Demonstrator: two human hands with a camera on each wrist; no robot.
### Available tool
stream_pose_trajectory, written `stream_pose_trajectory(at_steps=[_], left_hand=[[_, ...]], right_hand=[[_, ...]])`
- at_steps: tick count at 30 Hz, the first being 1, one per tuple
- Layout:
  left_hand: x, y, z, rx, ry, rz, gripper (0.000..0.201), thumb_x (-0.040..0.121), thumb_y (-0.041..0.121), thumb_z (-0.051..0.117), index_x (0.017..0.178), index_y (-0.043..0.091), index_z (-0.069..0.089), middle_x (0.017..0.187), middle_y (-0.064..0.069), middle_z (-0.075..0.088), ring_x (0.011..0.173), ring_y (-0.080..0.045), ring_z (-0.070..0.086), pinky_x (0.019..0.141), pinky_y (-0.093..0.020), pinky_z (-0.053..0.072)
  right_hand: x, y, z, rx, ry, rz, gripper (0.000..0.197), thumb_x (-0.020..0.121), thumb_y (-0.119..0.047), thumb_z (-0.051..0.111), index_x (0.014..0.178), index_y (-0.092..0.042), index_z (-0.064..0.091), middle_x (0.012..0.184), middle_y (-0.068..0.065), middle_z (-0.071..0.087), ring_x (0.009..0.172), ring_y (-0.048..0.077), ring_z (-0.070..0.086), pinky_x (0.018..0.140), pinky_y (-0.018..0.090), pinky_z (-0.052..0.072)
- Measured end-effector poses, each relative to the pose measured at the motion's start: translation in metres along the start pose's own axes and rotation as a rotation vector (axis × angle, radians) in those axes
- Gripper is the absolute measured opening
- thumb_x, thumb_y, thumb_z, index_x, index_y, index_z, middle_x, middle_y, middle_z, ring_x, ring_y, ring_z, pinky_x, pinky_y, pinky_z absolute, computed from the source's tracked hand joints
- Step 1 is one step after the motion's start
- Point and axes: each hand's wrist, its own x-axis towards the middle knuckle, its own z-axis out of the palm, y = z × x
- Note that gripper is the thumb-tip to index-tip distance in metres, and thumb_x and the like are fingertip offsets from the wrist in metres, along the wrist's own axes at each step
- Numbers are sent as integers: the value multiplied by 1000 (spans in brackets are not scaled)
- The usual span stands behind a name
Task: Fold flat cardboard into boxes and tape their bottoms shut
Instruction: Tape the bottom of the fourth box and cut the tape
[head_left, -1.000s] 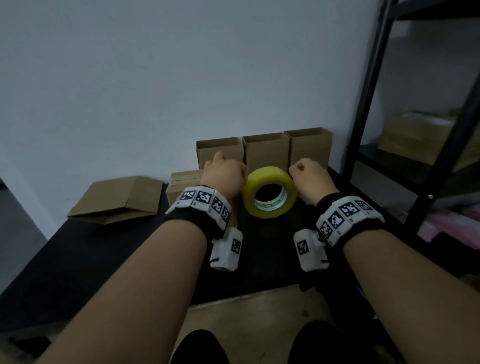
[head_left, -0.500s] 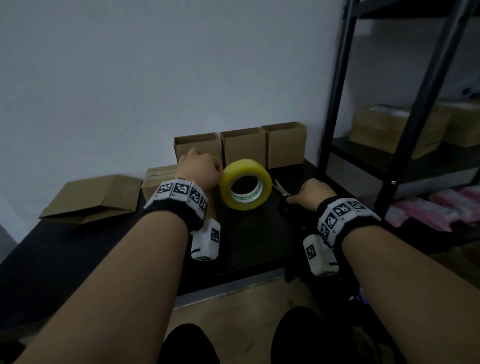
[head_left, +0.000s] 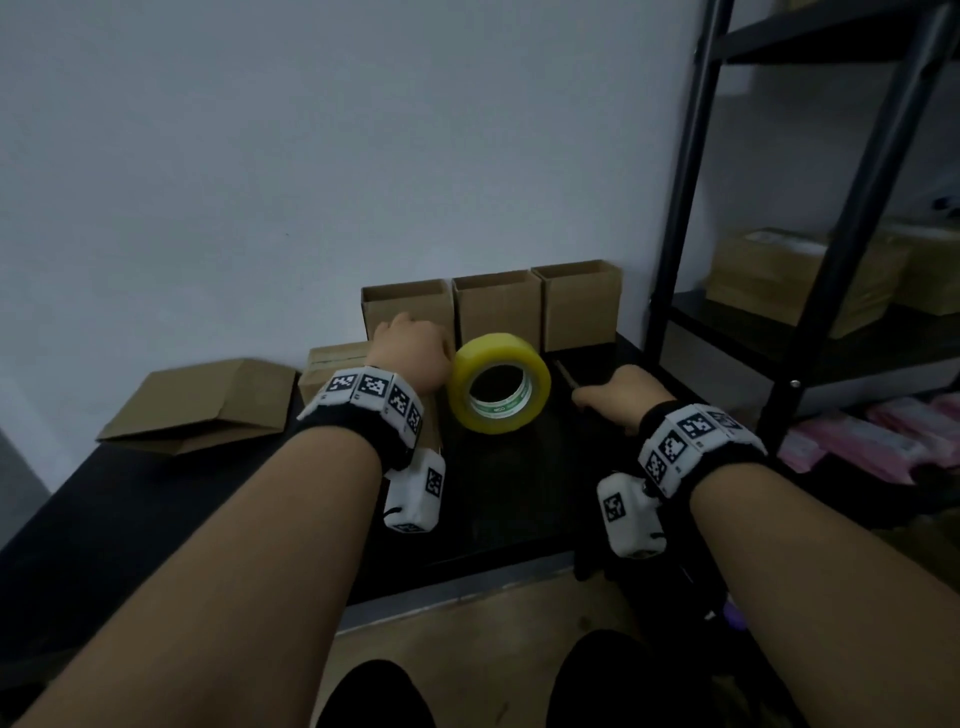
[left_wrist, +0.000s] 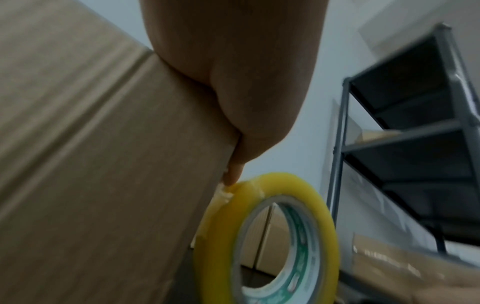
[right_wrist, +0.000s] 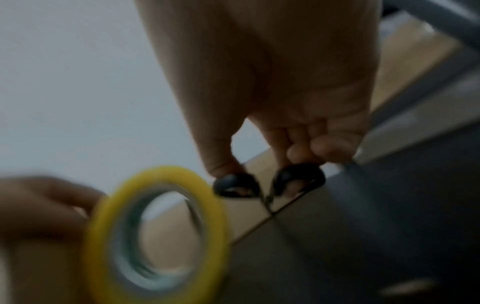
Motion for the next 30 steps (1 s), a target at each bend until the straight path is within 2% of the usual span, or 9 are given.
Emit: stream_pose_trajectory(at_steps=[2, 4, 6, 9, 12, 15, 18, 23, 30], left_hand=[[-1, -1, -3, -134, 48, 17, 19, 84, 15, 48, 89, 22, 66, 106, -8, 64, 105, -29, 53, 89, -39, 44], [-5, -1, -8, -269, 84, 32, 23, 87, 11, 46, 95, 13, 67, 106, -9, 65, 98, -26, 58, 82, -36, 48], [-10, -2, -14, -332, 117, 28, 27, 89, 8, 44, 103, 9, 67, 108, -9, 65, 95, -23, 58, 78, -33, 46], [-16, -10, -20, -367, 150, 0, 31, 89, 7, 43, 107, 13, 67, 115, -6, 65, 103, -22, 58, 81, -29, 43], [-24, -18, -23, -355, 148, -10, 27, 89, 10, 48, 108, 13, 68, 118, -6, 65, 109, -22, 57, 83, -26, 40], [-32, -23, -19, -318, 152, 6, 26, 92, 15, 49, 112, 15, 66, 117, -3, 64, 108, -21, 56, 80, -25, 38], [-34, -26, -12, -351, 164, 24, 25, 95, 16, 47, 112, 14, 65, 113, -6, 65, 102, -22, 58, 79, -26, 40], [-31, -27, -8, -375, 168, 20, 21, 95, 15, 48, 107, 13, 65, 109, -7, 66, 100, -23, 58, 79, -27, 41], [-29, -28, -8, -375, 169, 19, 22, 94, 15, 50, 108, 11, 66, 111, -8, 65, 104, -25, 57, 83, -28, 41]], right_hand=[[-5, -10, -3, 156, -1, -13, 26, 87, -28, 64, 74, -7, 55, 69, 9, 55, 61, 21, 52, 53, 28, 42], [-9, -22, -5, 322, -20, -41, 21, 86, -23, 65, 83, -4, 57, 75, 11, 56, 63, 21, 51, 54, 29, 44], [-14, -35, -6, 462, -72, -72, 19, 84, -18, 68, 90, -2, 58, 77, 10, 56, 62, 19, 50, 52, 29, 44], [-25, -51, -2, 544, -200, -122, 18, 81, -14, 74, 91, -1, 64, 73, 7, 56, 55, 12, 46, 46, 23, 42], [-41, -62, 9, 561, -283, -167, 36, 81, -31, 77, 98, -1, 67, 71, 5, 59, 50, 9, 43, 42, 20, 40], [-56, -68, 16, 524, -385, -146, 50, 80, -59, 66, 87, -10, 64, 69, 1, 58, 52, 9, 41, 51, 22, 37], [-64, -66, 15, 486, -545, -115, 66, 78, -75, 54, 91, -10, 61, 72, 1, 57, 58, 12, 43, 57, 25, 38], [-74, -61, 7, 443, -685, -90, 75, 82, -76, 43, 92, -5, 66, 69, 4, 62, 59, 14, 51, 56, 24, 43], [-81, -64, 14, 366, -741, -72, 77, 85, -75, 39, 89, -4, 69, 66, 2, 64, 56, 14, 53, 51, 20, 45]])
